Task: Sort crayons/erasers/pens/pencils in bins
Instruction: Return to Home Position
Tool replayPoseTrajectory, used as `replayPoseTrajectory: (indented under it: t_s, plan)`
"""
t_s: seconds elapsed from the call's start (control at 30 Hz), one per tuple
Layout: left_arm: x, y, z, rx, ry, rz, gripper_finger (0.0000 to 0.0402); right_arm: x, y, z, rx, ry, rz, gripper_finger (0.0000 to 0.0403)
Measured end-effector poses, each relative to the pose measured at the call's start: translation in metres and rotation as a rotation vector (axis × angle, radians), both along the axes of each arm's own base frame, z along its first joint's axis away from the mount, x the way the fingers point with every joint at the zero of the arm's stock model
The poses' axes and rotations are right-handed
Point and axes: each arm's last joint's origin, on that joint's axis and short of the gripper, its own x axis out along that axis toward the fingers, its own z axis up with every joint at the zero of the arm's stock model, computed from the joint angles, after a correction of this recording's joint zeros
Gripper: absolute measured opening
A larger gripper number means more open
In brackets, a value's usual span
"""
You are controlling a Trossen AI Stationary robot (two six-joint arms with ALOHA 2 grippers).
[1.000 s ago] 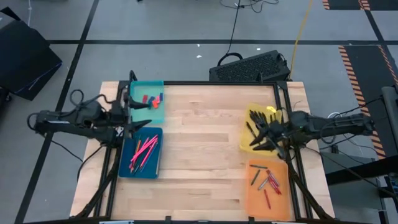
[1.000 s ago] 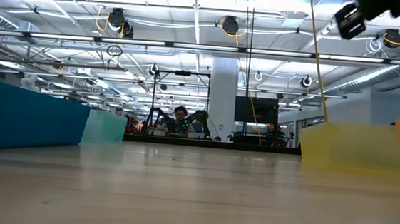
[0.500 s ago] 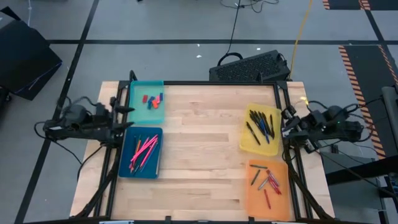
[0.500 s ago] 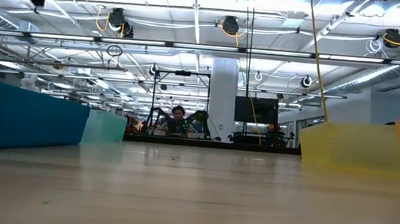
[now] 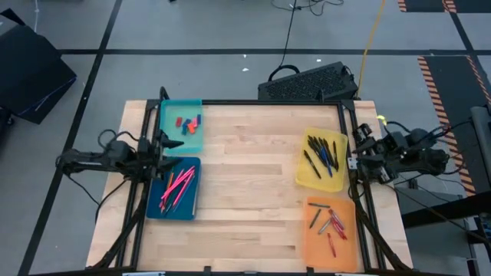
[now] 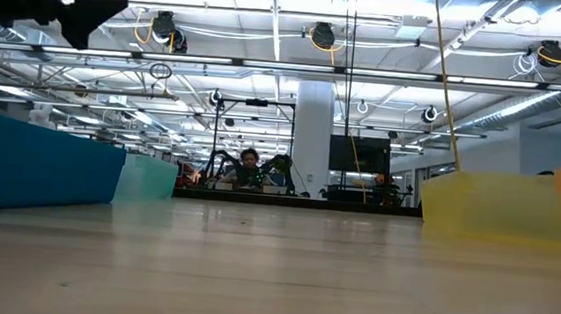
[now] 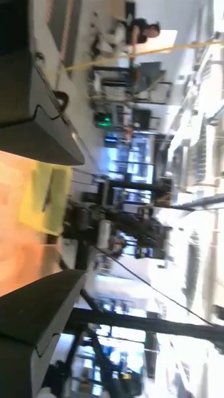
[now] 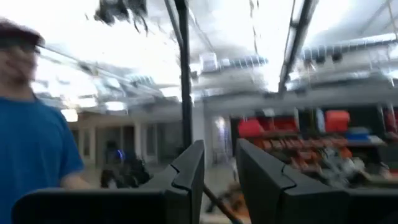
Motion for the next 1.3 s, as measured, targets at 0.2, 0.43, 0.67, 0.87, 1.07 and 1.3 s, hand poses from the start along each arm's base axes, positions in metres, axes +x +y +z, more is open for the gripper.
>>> replayPoseTrajectory:
  t_s: [0.2, 0.43, 0.67, 0.87, 1.07, 1.3]
  plan:
    - [0.006, 0.0, -0.018, 0.0, -0.007, 0.014, 0.0292, 0.024, 0.002, -0.038, -0.001, -0.12, -0.004, 0.0084]
    - [0.007, -0.001, -0.024, 0.045, 0.048, 0.014, 0.0292, 0.034, 0.004, -0.075, 0.076, -0.198, 0.048, 0.0084]
    - [0.01, 0.0, -0.042, 0.032, 0.238, 0.032, 0.0292, 0.043, 0.004, -0.088, 0.052, -0.047, 0.02, 0.0084]
    - [0.011, -0.001, -0.044, 0.121, 0.265, 0.015, 0.0292, 0.053, 0.003, -0.108, 0.038, 0.182, -0.042, 0.0084]
    - [0.014, -0.001, -0.047, 0.132, 0.304, 0.008, 0.0292, 0.054, 0.003, -0.114, -0.07, 0.221, -0.076, 0.0084]
    - [0.015, -0.001, -0.048, 0.13, 0.316, 0.007, 0.0292, 0.057, 0.001, -0.131, -0.098, 0.388, -0.107, 0.0084]
